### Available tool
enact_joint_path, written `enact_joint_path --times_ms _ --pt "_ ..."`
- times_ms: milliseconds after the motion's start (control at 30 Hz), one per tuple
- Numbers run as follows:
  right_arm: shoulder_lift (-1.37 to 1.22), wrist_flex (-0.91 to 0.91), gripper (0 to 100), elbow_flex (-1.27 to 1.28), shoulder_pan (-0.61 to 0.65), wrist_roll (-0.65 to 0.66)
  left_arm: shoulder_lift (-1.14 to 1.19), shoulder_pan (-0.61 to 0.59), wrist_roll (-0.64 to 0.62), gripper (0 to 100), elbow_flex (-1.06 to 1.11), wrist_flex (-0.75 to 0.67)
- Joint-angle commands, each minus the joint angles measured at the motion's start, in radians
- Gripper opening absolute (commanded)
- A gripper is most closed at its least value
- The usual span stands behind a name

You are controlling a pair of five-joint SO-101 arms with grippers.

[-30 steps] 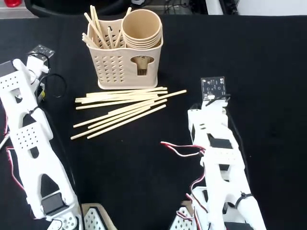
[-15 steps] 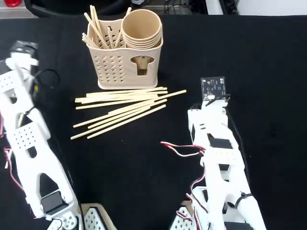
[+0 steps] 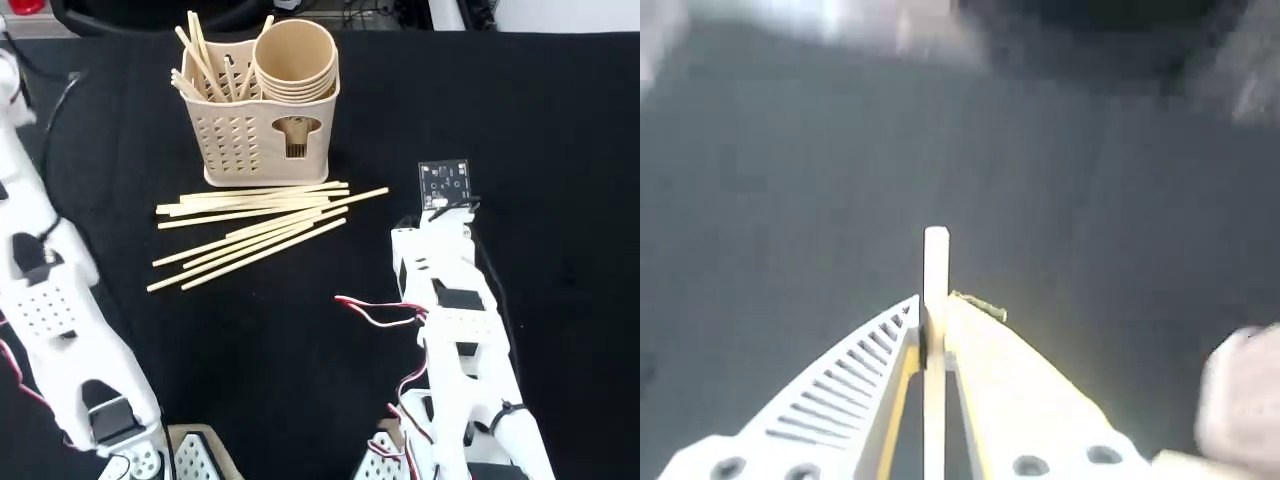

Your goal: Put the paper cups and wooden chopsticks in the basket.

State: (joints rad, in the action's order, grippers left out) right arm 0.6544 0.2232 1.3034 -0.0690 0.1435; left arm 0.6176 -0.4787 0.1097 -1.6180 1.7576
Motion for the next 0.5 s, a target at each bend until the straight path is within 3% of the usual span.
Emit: enact_joint_path --times_ms 0,267,467 --pt "0.019 -0.020 1.3 -0.008 -0.009 -0.003 -0.215 0.096 -0.071 3 -0.048 -0.069" --pt "0.021 -0.017 1.3 -0.008 -0.011 -0.003 -0.445 0.326 -0.173 3 -0.047 -0.310" --pt "0.021 -0.017 1.3 -0.008 -0.011 -0.003 -0.486 0.492 -0.173 3 -0.041 -0.324"
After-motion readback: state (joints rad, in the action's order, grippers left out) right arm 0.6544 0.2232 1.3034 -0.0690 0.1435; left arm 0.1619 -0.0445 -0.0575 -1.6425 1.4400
